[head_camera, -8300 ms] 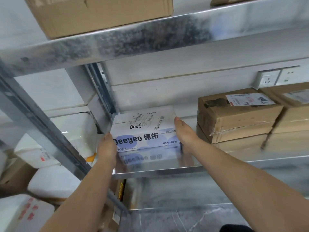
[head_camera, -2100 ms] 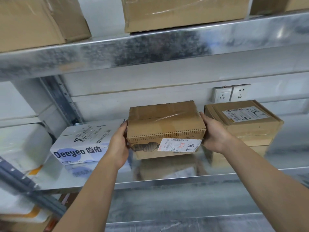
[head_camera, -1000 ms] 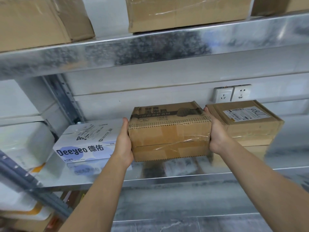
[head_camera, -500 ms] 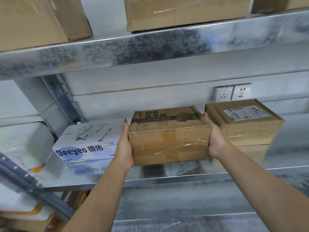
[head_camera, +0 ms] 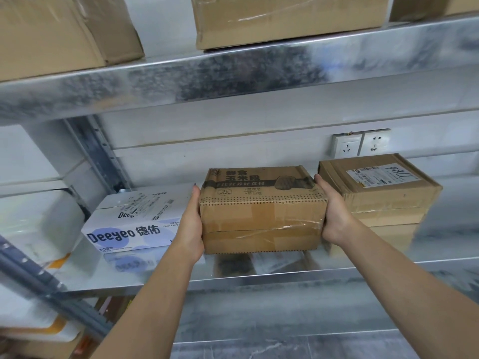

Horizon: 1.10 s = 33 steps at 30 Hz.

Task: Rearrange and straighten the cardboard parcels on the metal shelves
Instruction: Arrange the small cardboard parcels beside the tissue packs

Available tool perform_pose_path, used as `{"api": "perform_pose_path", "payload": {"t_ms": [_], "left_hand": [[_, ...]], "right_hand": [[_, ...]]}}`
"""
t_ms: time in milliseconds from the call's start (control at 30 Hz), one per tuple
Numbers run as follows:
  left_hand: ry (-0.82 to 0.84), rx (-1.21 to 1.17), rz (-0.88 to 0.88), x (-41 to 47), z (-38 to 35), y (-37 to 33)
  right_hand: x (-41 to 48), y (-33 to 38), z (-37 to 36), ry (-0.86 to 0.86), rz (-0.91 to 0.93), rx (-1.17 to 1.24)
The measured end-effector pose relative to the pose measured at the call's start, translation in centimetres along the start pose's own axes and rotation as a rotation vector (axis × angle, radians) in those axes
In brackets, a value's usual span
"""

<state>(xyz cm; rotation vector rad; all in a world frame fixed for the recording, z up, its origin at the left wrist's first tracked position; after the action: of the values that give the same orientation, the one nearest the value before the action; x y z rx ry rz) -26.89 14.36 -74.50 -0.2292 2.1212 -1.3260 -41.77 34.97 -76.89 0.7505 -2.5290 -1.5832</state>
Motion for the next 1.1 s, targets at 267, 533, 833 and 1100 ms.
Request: {"api": "perform_pose_path", "payload": {"t_ms": [267, 533, 833, 1100], "left_hand": [[0.079, 0.113, -0.081, 0.2, 0.4, -3.2], [0.002, -0.174, -0.181, 0.0, 1.3, -4.6], [0.243, -0.325, -0.141, -0.5, -1.0, -4.6], [0.204, -0.166, -0.149, -0.2, -2.9, -2.5]], "right_hand": [[0.2, 0.7, 0.6, 0.036, 0.02, 0.049], [0.8, -1.7, 1.3, 0.032, -0.034, -0.069], [0.8, -2.9, 0.1, -0.014, 0.003, -0.229], [0.3, -4.4, -2.4, -0.072, -0.111, -0.206]]}}
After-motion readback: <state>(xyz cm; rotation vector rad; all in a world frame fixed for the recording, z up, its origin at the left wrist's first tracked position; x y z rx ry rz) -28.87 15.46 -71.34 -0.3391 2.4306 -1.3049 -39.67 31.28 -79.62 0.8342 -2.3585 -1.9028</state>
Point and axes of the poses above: each hand's wrist, its own x-axis towards the middle knuckle, its own z-axis out of the back of the hand, y = z × x, the point moved 9 cm from there along x, towards the middle knuckle, and after that the axes turned 10 degrees about z, right-handed, at the moved point
